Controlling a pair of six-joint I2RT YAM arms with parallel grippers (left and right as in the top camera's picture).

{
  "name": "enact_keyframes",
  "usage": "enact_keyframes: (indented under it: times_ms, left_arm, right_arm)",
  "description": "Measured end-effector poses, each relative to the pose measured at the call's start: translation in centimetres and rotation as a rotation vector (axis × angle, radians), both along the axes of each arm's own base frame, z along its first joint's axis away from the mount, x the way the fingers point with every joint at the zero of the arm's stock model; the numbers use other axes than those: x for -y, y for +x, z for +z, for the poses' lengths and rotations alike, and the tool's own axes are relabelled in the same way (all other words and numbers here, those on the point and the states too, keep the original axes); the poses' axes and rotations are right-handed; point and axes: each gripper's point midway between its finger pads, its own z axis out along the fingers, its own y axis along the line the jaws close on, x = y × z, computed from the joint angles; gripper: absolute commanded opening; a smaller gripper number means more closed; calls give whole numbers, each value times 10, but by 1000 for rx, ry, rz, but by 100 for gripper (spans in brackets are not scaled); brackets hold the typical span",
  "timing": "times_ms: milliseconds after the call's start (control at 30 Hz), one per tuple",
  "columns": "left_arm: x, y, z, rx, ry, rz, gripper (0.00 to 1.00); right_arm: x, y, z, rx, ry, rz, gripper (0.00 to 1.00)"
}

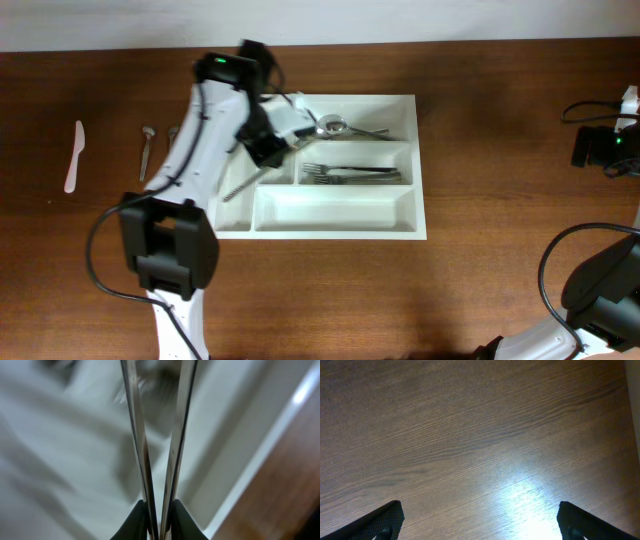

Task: Pack container
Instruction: 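Carry the tongs right over the tray's bottom compartment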

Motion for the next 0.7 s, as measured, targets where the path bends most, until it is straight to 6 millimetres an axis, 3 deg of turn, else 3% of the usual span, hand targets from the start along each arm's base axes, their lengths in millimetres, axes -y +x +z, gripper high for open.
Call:
enact_keyframes:
  times_ms: [200, 367, 700]
  left_arm:
    - [50, -27, 0, -1, 0, -155, 13]
    - [78, -46, 0, 2, -1, -248, 14]
    - [102, -54, -5, 20, -9, -309, 14]
  right_arm:
    - [0, 0, 0, 0, 0, 0, 99]
    - [0, 0, 0, 0, 0, 0, 99]
    - [0, 0, 0, 0, 0, 0, 99]
